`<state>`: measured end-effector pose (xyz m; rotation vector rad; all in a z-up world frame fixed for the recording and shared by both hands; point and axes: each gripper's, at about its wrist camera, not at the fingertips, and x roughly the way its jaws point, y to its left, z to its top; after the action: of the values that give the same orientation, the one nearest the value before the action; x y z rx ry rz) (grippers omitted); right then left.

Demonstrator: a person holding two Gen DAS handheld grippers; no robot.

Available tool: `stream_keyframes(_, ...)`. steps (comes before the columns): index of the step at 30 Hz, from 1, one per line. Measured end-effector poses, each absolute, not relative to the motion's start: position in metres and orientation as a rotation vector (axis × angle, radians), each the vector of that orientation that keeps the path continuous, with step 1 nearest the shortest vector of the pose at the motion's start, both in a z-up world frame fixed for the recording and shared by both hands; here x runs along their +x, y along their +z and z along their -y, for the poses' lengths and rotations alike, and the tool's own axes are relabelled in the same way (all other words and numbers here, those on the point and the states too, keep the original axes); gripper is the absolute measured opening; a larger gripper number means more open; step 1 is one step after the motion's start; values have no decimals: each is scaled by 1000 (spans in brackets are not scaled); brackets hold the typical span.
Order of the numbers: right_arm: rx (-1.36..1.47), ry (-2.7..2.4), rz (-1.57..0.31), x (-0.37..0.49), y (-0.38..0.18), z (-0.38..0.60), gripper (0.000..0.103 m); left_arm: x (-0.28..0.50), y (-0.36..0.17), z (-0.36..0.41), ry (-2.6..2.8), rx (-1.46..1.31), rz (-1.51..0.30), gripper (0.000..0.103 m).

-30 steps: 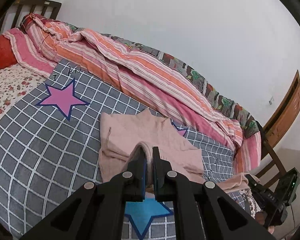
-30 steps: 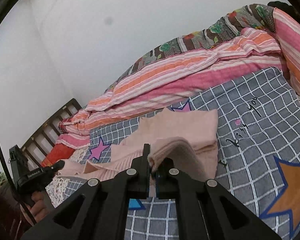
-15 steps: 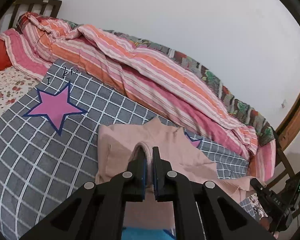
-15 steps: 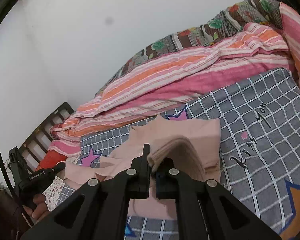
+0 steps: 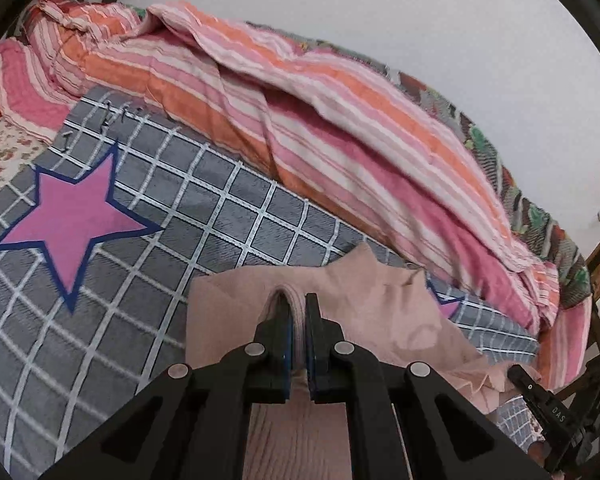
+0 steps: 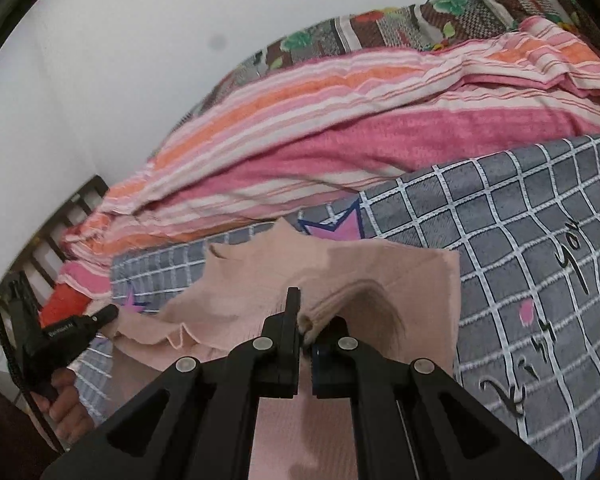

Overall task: Fold small clothes
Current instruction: 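Fold the held hem over onto the collar with both grippers and release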

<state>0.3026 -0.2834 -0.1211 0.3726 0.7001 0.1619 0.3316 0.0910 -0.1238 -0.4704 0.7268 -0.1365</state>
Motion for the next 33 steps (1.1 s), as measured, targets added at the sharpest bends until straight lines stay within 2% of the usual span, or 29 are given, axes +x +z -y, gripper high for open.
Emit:
stream_keyframes(10, 272, 84, -770, 345, -150, 279, 4, 364, -139, -74, -126, -403, -746, 6)
stream_keyframes(13, 256, 76, -787, 352, -156, 278, 5, 366, -140, -74, -144, -409, -755, 10)
stream_keyframes(15, 261, 87, -796, 352, -159, 278, 8, 365, -138, -76, -149, -420, -760, 27)
stream_keyframes(16, 265, 90, -794, 351, -159, 279, 13, 361, -135, -79, -151, -428, -754, 41)
stream_keyframes(17, 266, 102, -794, 348, -158, 279, 22, 358, -133, -80, -151, -433, -745, 51)
stream_keyframes(19, 236, 114, -787, 338, -151, 277, 34, 346, -126, -86, -164, -436, -718, 60)
stream_keyframes(26, 175, 134, -800, 276, -132, 278, 38, 290, -123, -95, -163, -388, -756, 62)
stream_keyframes(29, 184, 150, -819, 242, -135, 284, 44, 257, -128, -95, -161, -354, -769, 63)
stream_keyframes(33, 227, 172, -859, 206, -147, 289, 44, 219, -145, -97, -189, -365, -817, 63)
